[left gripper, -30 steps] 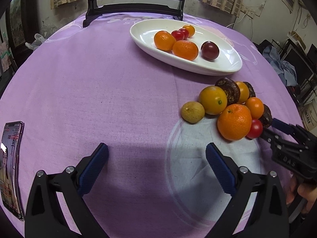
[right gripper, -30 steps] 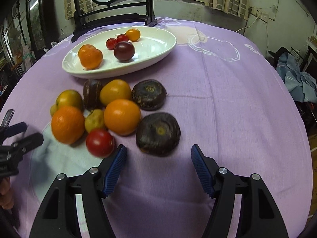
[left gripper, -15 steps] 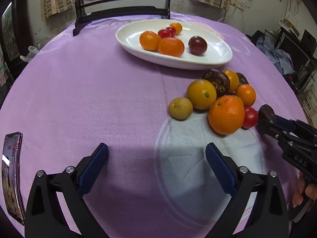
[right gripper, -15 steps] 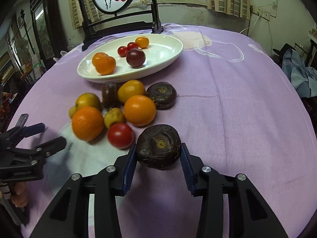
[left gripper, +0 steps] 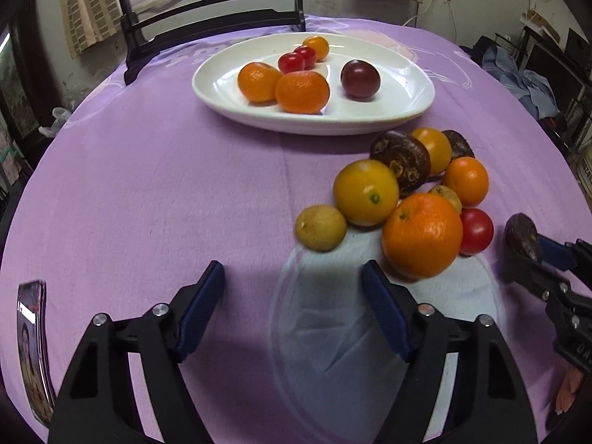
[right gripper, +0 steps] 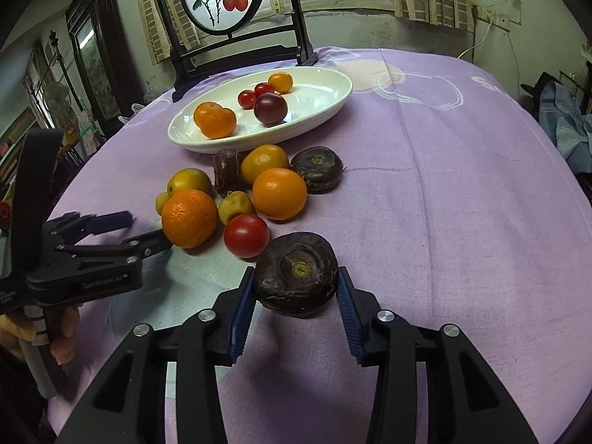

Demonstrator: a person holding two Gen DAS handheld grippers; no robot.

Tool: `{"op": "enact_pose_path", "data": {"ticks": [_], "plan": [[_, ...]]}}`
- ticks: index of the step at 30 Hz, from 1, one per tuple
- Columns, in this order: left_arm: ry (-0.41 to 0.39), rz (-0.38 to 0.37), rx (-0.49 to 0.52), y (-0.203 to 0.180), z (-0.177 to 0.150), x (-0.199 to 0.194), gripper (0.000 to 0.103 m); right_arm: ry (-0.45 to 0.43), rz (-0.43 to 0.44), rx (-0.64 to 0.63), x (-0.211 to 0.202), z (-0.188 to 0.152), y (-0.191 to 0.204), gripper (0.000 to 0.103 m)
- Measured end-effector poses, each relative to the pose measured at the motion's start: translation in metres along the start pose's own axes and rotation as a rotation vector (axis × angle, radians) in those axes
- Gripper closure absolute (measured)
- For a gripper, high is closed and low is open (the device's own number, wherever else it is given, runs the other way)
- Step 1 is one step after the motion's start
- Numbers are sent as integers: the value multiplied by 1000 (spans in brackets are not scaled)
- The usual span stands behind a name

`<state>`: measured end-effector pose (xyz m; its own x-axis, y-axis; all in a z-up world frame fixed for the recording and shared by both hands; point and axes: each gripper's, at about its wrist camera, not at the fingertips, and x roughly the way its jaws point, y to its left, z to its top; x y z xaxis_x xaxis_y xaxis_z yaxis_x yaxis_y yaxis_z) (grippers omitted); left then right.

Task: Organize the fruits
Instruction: 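Grasp a dark purple fruit with the right tool while the left tool grasps a yellow-green fruit, then carry both held fruits over the white plate and open both tools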

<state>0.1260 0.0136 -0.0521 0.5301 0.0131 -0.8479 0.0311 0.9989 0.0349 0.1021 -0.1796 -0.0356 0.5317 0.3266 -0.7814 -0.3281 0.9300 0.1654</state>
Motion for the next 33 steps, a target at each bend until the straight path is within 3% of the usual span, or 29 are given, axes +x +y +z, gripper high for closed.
{"op": "enact_pose_path", "data": {"ticks": [4,6,8,14,25,33], "plan": [[-8,-22,22,-5,13,5,46,-2,16,-12,-1,0,4,59],[-22,-49,54,-9,17,7,66,-5,27,-5,-1,0,2,59],[-34,-74,78,-12,20,8,75,6,28,8,2,0,-2,59],[-19,-88,55,-4,11,-3,76,-9,14,9,1,1,-4,59],[-75,-112,-27,35,-8,-61,76,-65,-38,27,-11,3,-5,59],[-137,-111,-45,50,22,-85,76,-111,27,-30,-30,33,21,59]]}}
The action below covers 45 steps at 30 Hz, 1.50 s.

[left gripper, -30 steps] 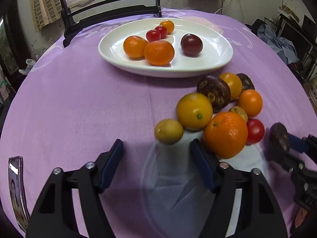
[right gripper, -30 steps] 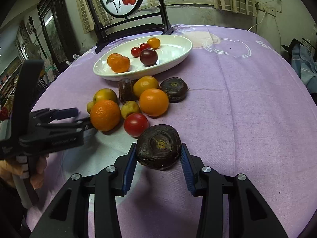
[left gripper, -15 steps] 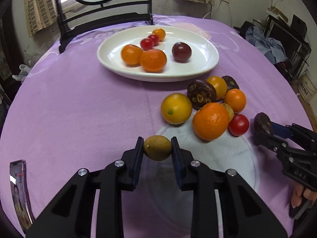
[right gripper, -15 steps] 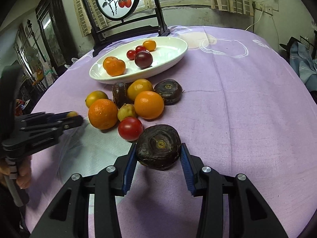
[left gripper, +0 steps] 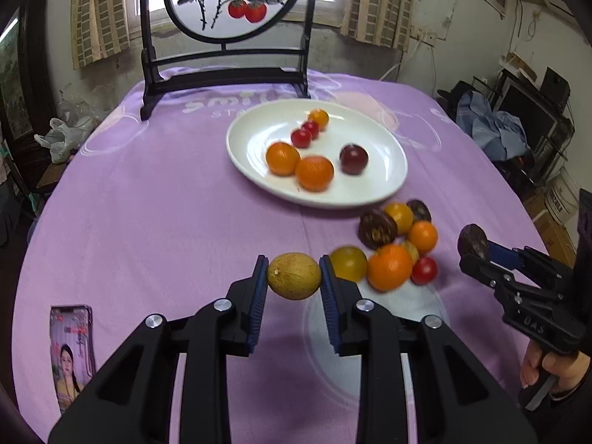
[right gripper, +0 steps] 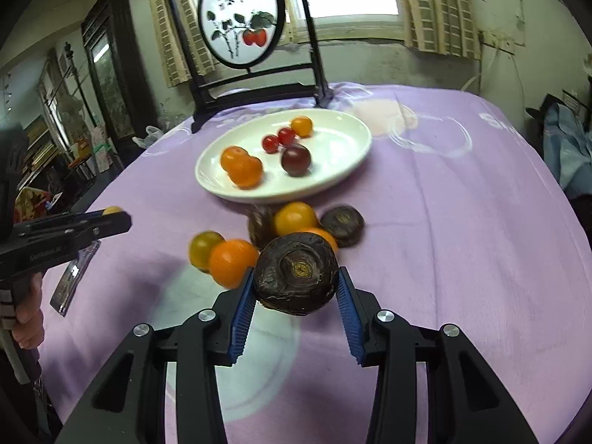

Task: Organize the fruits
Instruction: 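Carry both held fruits over the white plate and open both tools, then move both open tools back to the fruit cluster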

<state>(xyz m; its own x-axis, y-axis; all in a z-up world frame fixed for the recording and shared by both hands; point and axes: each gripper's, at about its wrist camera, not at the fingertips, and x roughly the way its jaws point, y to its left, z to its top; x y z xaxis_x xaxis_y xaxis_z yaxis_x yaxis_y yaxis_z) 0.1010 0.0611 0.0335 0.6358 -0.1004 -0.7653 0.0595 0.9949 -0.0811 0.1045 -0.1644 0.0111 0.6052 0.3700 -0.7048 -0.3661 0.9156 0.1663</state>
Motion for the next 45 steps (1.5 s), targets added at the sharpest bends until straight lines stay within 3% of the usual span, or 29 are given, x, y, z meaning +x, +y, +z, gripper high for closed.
{"op": "enact_pose_path", "data": {"ticks": [7,13,20,25,28,30,31,41,45], "plan": [[9,49,-42,4,48,36,76,-44,-7,-77,13,46,19,59],[48,89,-74,5,81,86,76,-1,-21,-86,49,72,14,59],[93,128,-49,2,96,132,76,55,-53,-109,90,88,3,59],[88,148,-26,-3,97,142,75,107,-80,-118,114,92,-2,59],[70,164,3,-8,104,144,66,132,-64,-108,125,96,-3,58],[57,213,-8,-8,108,144,33,127,-68,-98,128,98,-3,53],[43,224,-23,-6,110,143,28,123,-74,-94,129,99,-3,48],[2,190,-93,0,103,101,23,24,-31,-3,77,92,-21,39],[-36,188,-63,-9,88,73,22,19,-49,4,57,74,-27,38]]}}
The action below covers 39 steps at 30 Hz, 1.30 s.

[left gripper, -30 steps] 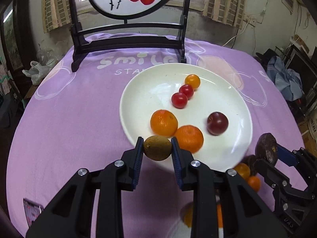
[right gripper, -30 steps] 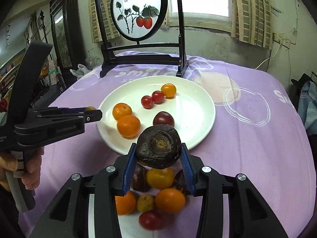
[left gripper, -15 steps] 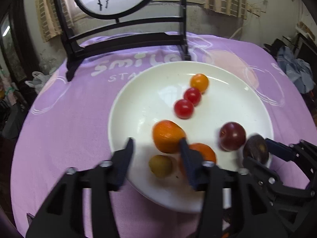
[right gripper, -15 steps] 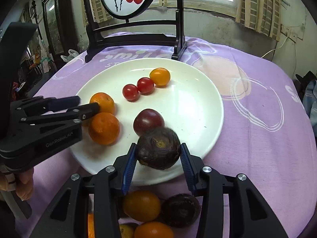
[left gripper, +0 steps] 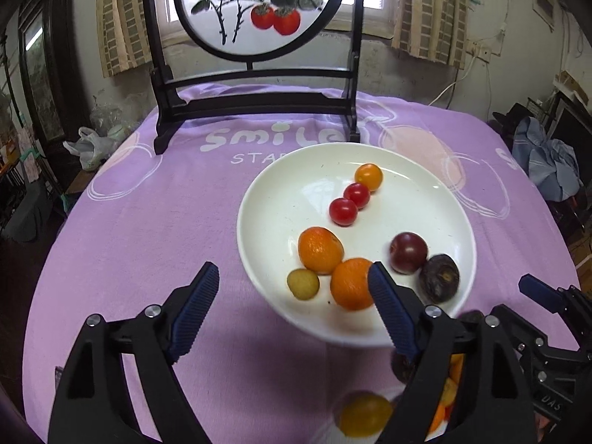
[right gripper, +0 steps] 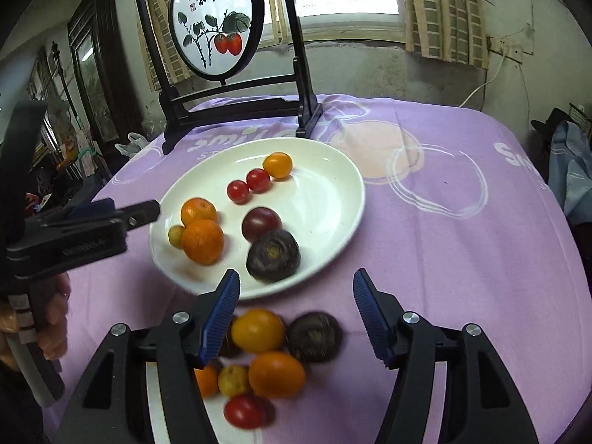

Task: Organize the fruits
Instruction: 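Move both open tools back to the fruit cluster, then grasp the red tomato with the right tool while the left tool grasps a yellow-brown fruit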

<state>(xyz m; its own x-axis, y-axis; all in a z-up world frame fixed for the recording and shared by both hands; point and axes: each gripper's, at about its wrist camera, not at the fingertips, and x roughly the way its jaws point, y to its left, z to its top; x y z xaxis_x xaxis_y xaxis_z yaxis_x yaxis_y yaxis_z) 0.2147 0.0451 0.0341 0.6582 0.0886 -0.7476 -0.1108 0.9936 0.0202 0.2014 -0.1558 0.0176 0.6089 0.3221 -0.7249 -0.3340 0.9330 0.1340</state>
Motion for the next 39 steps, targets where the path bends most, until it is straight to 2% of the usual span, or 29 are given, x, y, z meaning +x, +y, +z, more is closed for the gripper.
{"op": "enact_pose_path", "data": {"ticks": [3,8,15,19,25,35,36,38,39], "plan": [[-12,-8,1,-2,-17,-19,18,8,-5,-10,-12,-19,-2,38],[7,-20,23,-7,-55,-36,18,45,-9,-37,-26,-58,2,38],[76,-65,11,-5,-110,-38,18,84,-24,-107,-32,-101,23,39],[96,-68,30,-5,-127,-35,18,113,-25,-120,-26,-114,33,41],[91,-71,31,2,-131,-34,17,129,-54,-135,-18,-115,40,52],[112,-105,19,4,-134,-22,16,145,-54,-165,3,-98,53,54],[116,-107,17,5,-134,-20,16,145,-55,-166,5,-96,54,57],[126,-114,11,6,-134,-18,16,143,-66,-167,7,-92,55,71],[129,-120,8,7,-134,-17,16,144,-66,-165,8,-91,55,71]]}}
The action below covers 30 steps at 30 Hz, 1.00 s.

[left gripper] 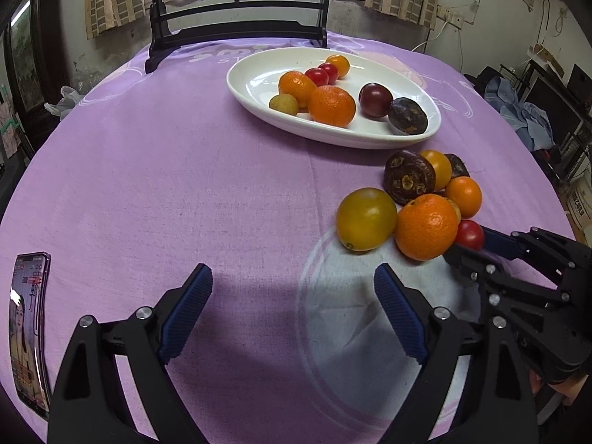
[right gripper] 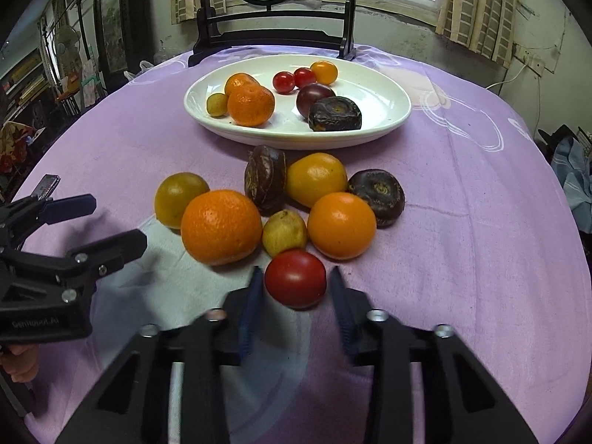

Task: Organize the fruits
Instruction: 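Grasp the red tomato with the right tool while the left tool grasps a yellow-brown fruit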

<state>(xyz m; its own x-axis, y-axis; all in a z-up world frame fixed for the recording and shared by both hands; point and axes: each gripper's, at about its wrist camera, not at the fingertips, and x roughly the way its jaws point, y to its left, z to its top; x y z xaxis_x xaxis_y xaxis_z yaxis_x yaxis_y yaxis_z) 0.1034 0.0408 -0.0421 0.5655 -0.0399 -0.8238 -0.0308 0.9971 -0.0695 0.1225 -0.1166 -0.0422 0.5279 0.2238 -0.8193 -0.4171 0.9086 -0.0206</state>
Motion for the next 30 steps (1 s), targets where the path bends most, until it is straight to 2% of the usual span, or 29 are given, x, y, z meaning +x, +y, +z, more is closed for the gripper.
{"op": "enact_pose_path", "data": {"ticks": [4,12,22,28,30], "plan": [[-5,19,11,-2,-1,2,16,4,-18,-8,-5,-5,2,72],[-2,51,47,-12,-5,7,16,-8,50,45,-19,-26,-7,71],[20,95,94,-25,3,16,16,-16,111,104,-27,-35,-21,71],[17,101,149,-38,16,26,20,-22,123,117,-29,-36,-26,71],[16,84,163,-40,22,29,29,-20,126,118,-28,-36,-26,71]]}}
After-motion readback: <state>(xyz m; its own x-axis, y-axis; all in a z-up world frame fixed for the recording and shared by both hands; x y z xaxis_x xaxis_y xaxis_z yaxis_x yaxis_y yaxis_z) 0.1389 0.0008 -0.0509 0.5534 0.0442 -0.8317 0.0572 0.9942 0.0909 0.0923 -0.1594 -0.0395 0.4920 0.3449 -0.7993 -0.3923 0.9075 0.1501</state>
